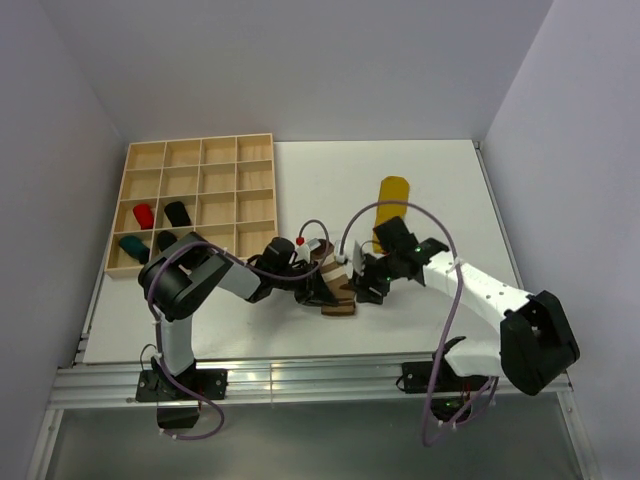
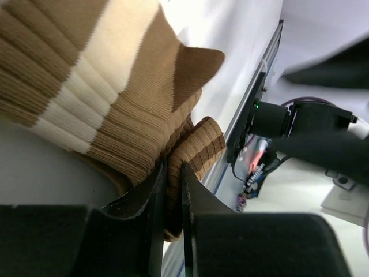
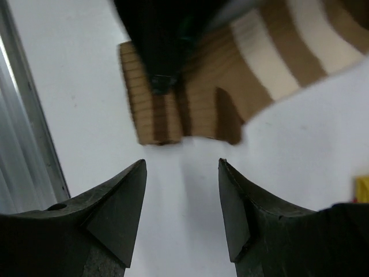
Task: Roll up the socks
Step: Roll the sock at the center of the board.
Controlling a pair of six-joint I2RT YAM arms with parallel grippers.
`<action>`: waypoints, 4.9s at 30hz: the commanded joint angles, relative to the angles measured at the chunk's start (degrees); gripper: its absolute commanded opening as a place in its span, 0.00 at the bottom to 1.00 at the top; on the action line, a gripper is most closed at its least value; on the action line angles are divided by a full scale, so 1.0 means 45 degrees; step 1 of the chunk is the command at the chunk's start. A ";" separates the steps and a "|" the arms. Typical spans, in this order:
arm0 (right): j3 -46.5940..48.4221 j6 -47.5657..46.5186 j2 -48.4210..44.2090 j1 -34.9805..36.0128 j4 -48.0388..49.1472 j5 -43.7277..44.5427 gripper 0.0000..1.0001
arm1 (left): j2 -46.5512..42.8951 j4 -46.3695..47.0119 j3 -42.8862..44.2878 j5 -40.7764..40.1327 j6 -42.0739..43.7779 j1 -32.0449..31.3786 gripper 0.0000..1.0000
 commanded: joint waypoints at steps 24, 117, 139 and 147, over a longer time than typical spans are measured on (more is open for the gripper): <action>-0.1765 -0.0222 0.0308 0.5038 0.2847 0.2595 0.60 | 0.0996 -0.5052 0.0507 0.0324 0.0491 -0.0042 0.00; 0.9875 -0.0593 1.3609 0.0371 -0.9867 -0.3518 0.24 | -0.3555 0.0377 -0.1563 -0.4266 0.5941 -0.1975 0.45; 0.9466 0.1437 1.2908 -0.0098 -0.8051 -0.2874 0.26 | -0.2637 -0.0032 -0.1993 -0.4069 0.5433 -0.2054 0.25; 0.8568 0.1536 1.1112 -0.0176 -0.6900 -0.1995 0.39 | -0.1914 0.0513 -0.2285 -0.4207 0.4575 -0.2054 0.00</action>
